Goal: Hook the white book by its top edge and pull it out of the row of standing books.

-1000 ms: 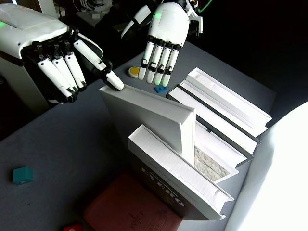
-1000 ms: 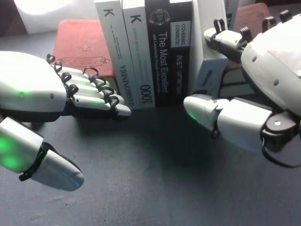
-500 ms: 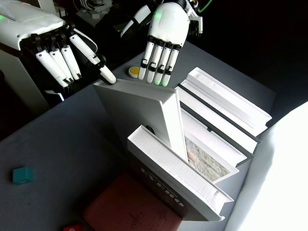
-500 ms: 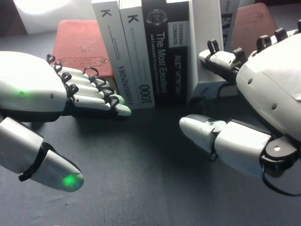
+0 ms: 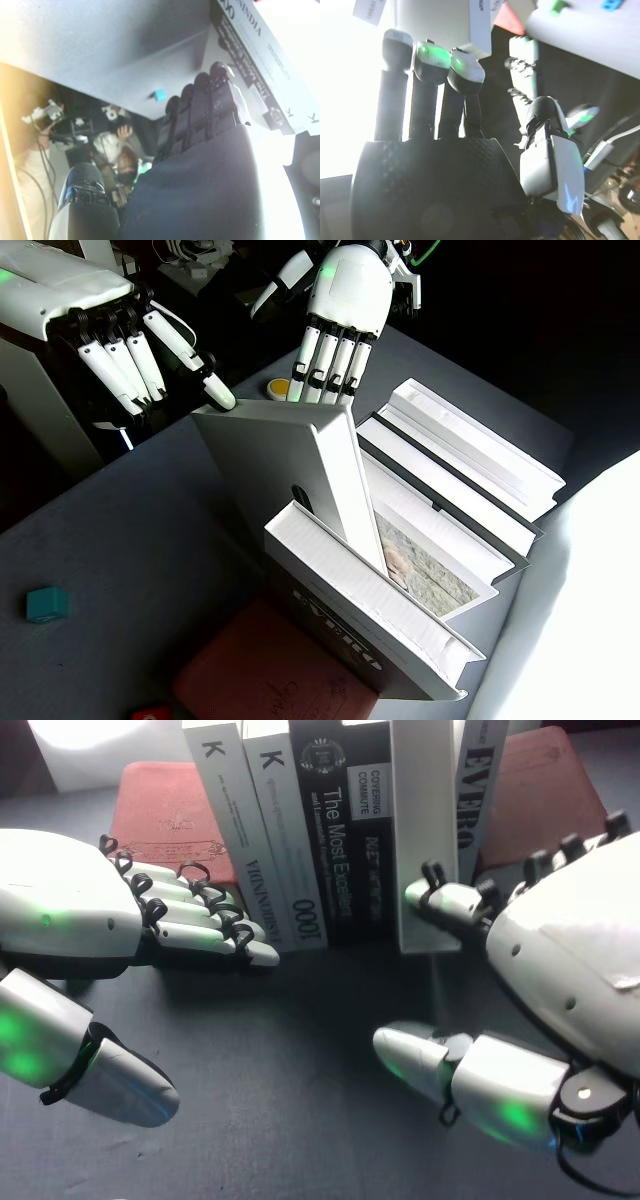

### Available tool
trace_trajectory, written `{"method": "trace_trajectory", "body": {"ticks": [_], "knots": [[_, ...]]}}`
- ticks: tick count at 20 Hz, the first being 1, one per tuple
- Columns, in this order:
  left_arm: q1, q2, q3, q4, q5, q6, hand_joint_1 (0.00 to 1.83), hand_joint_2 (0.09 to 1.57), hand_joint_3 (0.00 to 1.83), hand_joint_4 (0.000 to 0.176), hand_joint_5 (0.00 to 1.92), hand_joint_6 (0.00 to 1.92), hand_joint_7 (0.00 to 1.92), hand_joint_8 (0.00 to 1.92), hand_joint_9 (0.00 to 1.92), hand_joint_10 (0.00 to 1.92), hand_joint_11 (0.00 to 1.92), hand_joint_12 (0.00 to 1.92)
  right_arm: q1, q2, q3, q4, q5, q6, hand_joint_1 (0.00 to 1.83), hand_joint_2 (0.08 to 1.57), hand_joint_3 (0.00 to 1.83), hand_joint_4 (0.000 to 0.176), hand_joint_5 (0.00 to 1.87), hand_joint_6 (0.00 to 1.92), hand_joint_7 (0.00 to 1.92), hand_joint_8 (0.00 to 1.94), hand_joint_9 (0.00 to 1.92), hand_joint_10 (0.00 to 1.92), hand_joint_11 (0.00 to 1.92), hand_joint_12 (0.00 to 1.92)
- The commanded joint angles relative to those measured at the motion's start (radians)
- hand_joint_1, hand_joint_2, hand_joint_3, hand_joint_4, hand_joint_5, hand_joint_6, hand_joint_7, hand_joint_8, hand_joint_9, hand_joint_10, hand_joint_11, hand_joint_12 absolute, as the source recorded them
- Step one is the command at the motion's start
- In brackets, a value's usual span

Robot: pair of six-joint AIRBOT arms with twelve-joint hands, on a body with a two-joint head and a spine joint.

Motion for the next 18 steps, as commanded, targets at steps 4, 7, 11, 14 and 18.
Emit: {"method": "trace_trajectory", "body": {"ticks": [4,7,11,14,18], "knots": [[-0.007,0.003,0.004,-0.050,0.030,-0.004,0.00,1.04,0.00,0.000,0.00,0.00,0.00,0.00,0.00,0.00,0.00,0.00,-0.009,0.001,0.004,0.008,0.012,-0.005,0.00,1.15,0.00,0.000,0.58,0.00,1.22,1.94,1.13,1.92,0.73,1.92],[-0.007,0.002,0.006,-0.050,0.030,-0.004,0.00,1.04,0.00,0.000,0.00,0.00,0.00,0.00,0.00,0.00,0.00,0.00,-0.020,-0.001,0.004,0.008,0.007,-0.003,0.00,1.15,0.00,0.000,0.56,0.00,1.23,1.94,1.15,1.92,0.78,1.92],[-0.007,0.002,0.008,-0.050,0.030,-0.004,0.00,1.03,0.00,0.000,0.00,0.00,0.00,0.00,0.00,0.00,0.00,0.00,-0.037,-0.007,0.017,0.008,0.000,0.004,0.00,1.15,0.00,0.000,0.53,0.00,1.23,1.94,1.17,1.92,0.82,1.92],[-0.007,0.001,0.008,-0.050,0.030,-0.004,0.00,1.05,0.00,0.000,0.00,0.00,0.00,0.00,0.00,0.00,0.00,0.00,-0.051,-0.010,0.027,0.008,-0.005,0.005,0.00,1.14,0.00,0.000,0.49,0.00,1.26,1.94,1.18,1.92,0.80,1.92],[-0.007,0.001,0.009,-0.050,0.030,-0.004,0.00,1.04,0.00,0.000,0.00,0.00,0.00,0.00,0.00,0.00,0.00,0.00,-0.065,-0.010,0.029,0.008,-0.017,0.006,0.00,1.14,0.00,0.000,0.48,0.00,1.25,1.94,1.17,1.92,0.78,1.92]]}}
